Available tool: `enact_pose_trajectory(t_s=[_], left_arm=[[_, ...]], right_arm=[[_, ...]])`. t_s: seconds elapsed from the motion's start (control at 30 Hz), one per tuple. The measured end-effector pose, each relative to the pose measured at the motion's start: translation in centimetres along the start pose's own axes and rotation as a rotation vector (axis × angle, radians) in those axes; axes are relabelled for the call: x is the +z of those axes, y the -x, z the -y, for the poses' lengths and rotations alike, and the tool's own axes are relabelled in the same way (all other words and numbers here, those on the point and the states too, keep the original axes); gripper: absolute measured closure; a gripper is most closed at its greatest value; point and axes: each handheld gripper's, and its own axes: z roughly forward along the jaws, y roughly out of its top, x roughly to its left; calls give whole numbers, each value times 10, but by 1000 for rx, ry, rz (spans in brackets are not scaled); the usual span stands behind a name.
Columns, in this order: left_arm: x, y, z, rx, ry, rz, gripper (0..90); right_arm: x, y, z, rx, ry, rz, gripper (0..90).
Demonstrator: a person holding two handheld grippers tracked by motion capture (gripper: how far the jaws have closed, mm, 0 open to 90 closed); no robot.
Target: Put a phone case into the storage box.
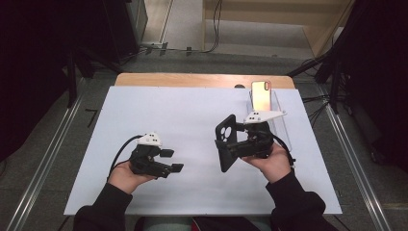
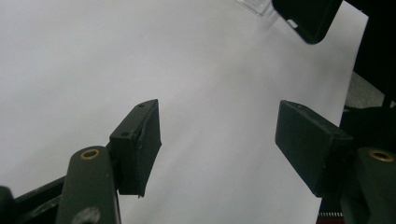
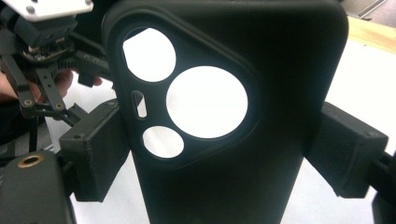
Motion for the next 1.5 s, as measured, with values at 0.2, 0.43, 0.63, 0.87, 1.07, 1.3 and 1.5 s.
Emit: enact_pose_trajectory(t_s=[0.2,0.43,0.63,0.87,1.07,1.3,1.5], left_arm=[[-4,0,12,-33,2,-32,312],[-11,-1,20,-59,14,-51,312],[-14,-1,25,-79,13,-60,312],[-20,-2,30,-90,24,-69,312],[-22,-3,33,-95,26,-78,312],[-23,-3,34,-106,24,-74,312],[-26,-5,36,-119,42,-76,313]], right_arm=[[-11,7,-7,14,29,17,119],[-29,19,-14,46,76,53,119],[-41,30,-20,61,99,112,119],[-52,45,-23,98,121,185,119],[-63,58,-22,145,149,240,119],[-75,71,-19,181,171,337,119],[-77,86,-17,189,187,413,119]])
